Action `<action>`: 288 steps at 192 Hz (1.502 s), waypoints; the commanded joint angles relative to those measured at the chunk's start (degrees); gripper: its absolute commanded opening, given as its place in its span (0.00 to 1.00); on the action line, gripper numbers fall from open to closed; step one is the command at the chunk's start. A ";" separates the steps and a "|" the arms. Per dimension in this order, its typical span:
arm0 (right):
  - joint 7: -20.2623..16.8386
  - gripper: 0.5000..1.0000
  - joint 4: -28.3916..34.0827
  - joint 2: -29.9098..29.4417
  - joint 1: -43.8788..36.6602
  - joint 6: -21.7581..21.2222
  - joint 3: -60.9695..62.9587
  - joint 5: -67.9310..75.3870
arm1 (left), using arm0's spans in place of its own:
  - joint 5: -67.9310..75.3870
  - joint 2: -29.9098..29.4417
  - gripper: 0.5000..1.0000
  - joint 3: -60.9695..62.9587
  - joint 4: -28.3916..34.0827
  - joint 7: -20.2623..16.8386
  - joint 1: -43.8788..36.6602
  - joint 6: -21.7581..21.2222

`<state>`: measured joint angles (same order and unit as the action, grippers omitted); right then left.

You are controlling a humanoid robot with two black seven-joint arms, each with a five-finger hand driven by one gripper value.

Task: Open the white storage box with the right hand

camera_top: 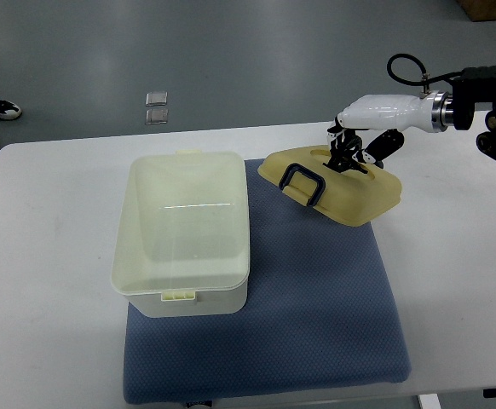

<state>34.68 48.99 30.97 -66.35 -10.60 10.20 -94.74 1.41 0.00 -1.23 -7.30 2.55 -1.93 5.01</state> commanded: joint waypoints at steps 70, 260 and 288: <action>-0.23 0.56 -0.82 -3.99 2.19 1.89 0.00 0.16 | 0.00 0.00 1.00 0.00 0.00 0.00 0.00 0.00; -12.88 0.85 -4.86 -5.49 1.58 -15.60 7.73 47.17 | 0.00 0.00 1.00 0.00 0.00 0.00 0.00 0.00; -20.35 0.85 -8.82 -7.86 4.22 -16.03 9.31 67.58 | 0.00 0.00 1.00 0.00 0.00 0.00 0.00 0.00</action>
<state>19.42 42.75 24.89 -63.65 -26.19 18.56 -40.94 1.41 0.00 -1.23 -7.30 2.55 -1.94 5.01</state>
